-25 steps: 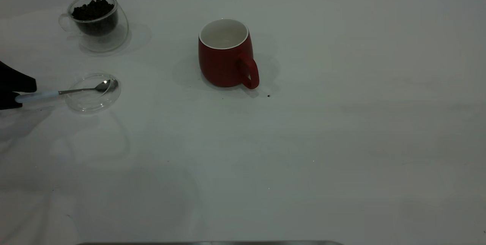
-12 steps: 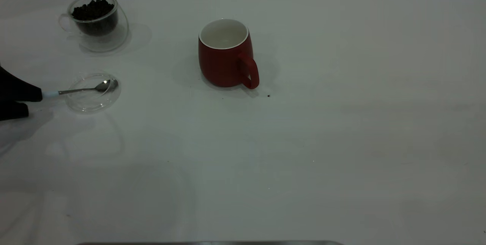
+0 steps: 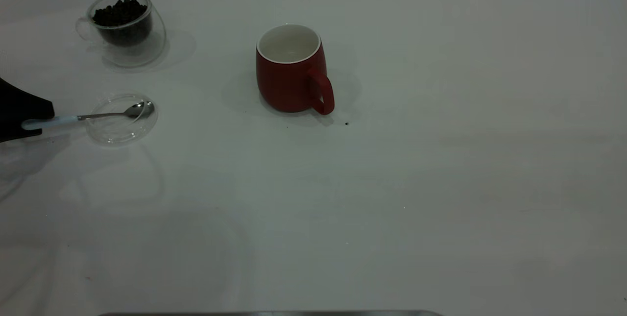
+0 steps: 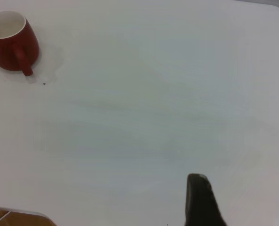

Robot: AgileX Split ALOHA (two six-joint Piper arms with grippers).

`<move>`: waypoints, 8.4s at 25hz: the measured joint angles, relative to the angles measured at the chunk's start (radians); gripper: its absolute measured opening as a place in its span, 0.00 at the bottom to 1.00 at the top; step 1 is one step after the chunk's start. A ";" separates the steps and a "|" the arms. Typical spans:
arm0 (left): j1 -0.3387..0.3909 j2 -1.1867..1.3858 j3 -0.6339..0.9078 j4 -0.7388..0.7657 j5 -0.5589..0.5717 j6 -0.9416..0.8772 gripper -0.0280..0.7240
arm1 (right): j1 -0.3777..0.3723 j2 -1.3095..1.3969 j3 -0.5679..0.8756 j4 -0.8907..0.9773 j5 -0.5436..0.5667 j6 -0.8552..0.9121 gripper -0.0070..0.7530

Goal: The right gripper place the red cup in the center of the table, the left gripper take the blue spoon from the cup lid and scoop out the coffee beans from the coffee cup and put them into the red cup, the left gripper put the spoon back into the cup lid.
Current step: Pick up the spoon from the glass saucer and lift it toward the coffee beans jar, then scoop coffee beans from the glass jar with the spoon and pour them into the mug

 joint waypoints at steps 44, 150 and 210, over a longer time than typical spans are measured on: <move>0.032 -0.180 -0.022 0.269 0.149 -0.271 0.20 | 0.000 0.000 0.000 0.000 0.000 0.000 0.62; -0.021 0.093 -0.437 0.178 0.452 -0.490 0.20 | 0.000 0.000 0.001 0.000 0.000 0.000 0.62; -0.393 0.093 -0.437 0.110 0.436 -0.421 0.20 | 0.000 0.000 0.001 0.000 0.000 0.000 0.62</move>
